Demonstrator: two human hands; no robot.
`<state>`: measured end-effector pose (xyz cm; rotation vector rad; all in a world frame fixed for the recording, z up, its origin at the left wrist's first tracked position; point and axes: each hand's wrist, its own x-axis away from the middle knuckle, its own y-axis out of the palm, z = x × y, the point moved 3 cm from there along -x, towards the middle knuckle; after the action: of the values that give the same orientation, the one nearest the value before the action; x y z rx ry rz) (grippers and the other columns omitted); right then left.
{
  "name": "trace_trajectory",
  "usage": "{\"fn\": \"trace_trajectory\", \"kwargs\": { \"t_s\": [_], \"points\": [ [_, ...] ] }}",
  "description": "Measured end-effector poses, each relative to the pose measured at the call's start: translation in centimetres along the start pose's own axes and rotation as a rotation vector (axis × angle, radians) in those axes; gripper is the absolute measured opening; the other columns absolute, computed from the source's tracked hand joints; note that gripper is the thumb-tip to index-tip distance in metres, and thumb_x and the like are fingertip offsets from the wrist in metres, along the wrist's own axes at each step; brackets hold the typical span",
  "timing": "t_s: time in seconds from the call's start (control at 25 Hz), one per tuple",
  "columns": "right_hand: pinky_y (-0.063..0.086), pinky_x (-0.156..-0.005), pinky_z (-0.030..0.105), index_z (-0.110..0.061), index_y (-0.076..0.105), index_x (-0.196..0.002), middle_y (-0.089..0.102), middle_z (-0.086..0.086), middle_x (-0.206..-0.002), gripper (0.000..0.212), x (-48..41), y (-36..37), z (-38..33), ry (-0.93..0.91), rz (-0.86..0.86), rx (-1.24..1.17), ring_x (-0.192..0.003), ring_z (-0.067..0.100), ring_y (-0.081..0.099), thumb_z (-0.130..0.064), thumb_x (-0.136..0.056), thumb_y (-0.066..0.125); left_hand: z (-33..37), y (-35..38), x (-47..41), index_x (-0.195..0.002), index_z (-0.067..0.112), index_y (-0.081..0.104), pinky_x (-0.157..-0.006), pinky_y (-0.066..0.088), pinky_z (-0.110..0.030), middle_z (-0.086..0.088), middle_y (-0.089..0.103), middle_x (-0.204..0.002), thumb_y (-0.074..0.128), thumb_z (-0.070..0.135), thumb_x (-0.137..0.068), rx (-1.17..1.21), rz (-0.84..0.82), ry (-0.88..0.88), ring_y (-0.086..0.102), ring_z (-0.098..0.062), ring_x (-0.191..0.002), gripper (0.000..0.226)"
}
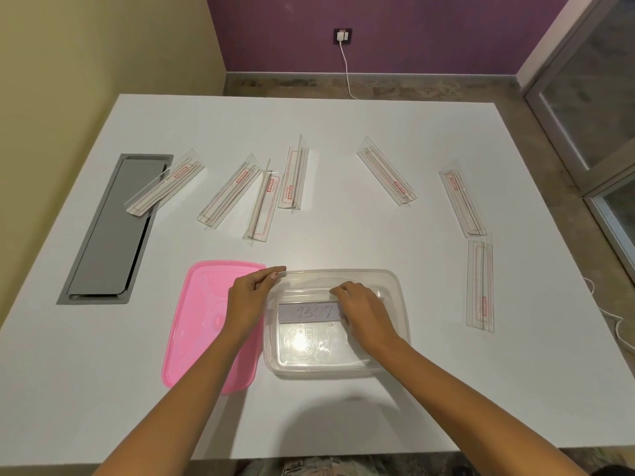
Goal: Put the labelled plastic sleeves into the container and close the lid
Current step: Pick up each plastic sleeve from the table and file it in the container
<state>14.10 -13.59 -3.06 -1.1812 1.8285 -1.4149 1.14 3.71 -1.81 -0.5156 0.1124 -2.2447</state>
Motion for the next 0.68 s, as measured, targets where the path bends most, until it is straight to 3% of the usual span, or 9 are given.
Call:
{"fn": "trace_trajectory", "kwargs": {
  "t_s": [0.16,0.32,0.48,0.68],
  "points": [
    [0.054,-0.077,0.039,-0.009,0.056,-0.125,0.06,0.011,-0.123,0.054,0.5,-2.1,-1.0,-0.021,0.076,-0.028,-0.105,0.03,0.059,0.01,-0.074,0.059,-0.2,0.1,0.2,-0.109,0.018,0.072,-0.103,0.046,-0.039,0.005,0.072,-0.109,0.058,0.023,-0.091,0.005,0.015,0.001,0.062,-0.011,-0.111,0.024],
    [0.056,-0.073,0.034,-0.006,0.066,-0.108,0.067,0.011,-0.105,0.041,2.0,-6.4,0.2,0.022,0.416,-0.062,-0.095,0.027,0.063,0.01,-0.07,0.069,-0.2,0.1,0.2,-0.109,0.019,0.072,-0.101,0.046,-0.032,0.008,0.072,-0.109,0.058,0.025,-0.091,0.003,0.02,0.003,0.062,-0.008,-0.11,0.024],
    [0.052,-0.075,0.036,-0.008,0.061,-0.111,0.06,0.012,-0.106,0.038,3.9,-8.5,7.0,0.358,0.604,-0.126,-0.099,0.025,0.054,0.011,-0.078,0.061,-0.1,0.1,0.4,-0.109,0.022,0.072,-0.084,0.045,-0.011,0.012,0.072,-0.105,0.057,0.025,-0.092,-0.086,0.037,0.056,0.061,0.009,-0.095,0.023],
    [0.043,-0.094,0.049,0.004,0.042,-0.127,0.047,0.028,-0.124,0.051,6.3,-5.8,16.6,1.06,0.451,-0.159,-0.11,0.043,0.046,0.003,-0.081,0.063,0.0,0.2,0.4,-0.108,0.024,0.072,-0.08,0.043,-0.008,0.015,0.07,-0.1,0.057,0.025,-0.092,-0.111,0.041,0.068,0.059,0.011,-0.09,0.022]
  ]
}}
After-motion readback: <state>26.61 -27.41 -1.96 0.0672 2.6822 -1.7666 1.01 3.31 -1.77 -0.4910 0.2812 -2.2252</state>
